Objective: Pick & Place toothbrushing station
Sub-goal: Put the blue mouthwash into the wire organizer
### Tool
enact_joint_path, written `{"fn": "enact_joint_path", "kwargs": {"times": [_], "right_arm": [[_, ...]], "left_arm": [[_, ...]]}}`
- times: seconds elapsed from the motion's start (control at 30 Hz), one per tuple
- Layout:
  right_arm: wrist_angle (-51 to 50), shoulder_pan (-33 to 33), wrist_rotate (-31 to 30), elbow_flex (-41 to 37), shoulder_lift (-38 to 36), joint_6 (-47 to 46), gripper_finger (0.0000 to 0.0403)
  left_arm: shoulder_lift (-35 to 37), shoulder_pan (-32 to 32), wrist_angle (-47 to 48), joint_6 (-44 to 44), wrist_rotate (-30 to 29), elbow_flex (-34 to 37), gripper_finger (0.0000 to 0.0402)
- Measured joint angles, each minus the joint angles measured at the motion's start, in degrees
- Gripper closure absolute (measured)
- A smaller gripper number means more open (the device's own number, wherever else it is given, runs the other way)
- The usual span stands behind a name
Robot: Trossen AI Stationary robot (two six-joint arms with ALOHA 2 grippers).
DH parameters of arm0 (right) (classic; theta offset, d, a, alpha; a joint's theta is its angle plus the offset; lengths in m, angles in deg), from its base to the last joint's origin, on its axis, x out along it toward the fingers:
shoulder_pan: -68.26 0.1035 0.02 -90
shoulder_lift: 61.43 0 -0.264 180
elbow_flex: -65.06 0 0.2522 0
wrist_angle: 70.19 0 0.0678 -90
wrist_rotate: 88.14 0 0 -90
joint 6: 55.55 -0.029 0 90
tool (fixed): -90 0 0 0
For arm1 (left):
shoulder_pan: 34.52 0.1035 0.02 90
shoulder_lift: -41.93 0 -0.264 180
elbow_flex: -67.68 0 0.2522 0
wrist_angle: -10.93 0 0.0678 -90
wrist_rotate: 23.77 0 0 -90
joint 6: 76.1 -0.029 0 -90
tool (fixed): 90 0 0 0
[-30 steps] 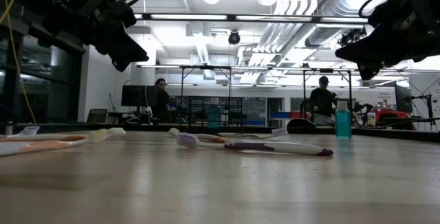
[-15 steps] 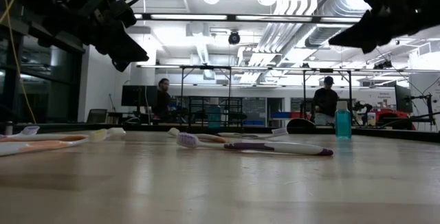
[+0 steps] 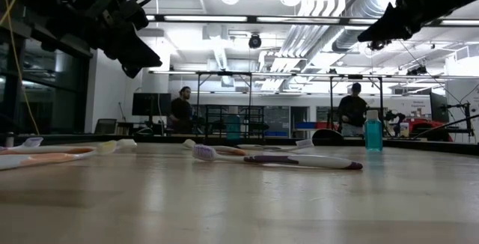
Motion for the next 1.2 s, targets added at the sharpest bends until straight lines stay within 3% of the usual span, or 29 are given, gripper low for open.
{"fn": "enact_joint_path", "kwargs": {"times": [0.33,0.67,1.0,1.2], "right_arm": [[-5.9,0.0,-1.1,9.8,8.0,-1.9,0.035],[-24.2,0.0,-13.9,20.1,17.7,-10.0,0.0336],[-31.4,-4.9,-14.3,23.4,23.6,-12.8,0.0335],[-34.8,-10.3,-11.2,23.5,24.5,-13.8,0.0335]], "left_arm": [[0.0,0.0,0.0,0.0,0.0,0.0,0.033],[0.0,0.0,0.0,0.0,0.0,0.0,0.033],[0.0,0.0,0.0,0.0,0.0,0.0,0.033],[0.0,0.0,0.0,0.0,0.0,0.0,0.033]]}}
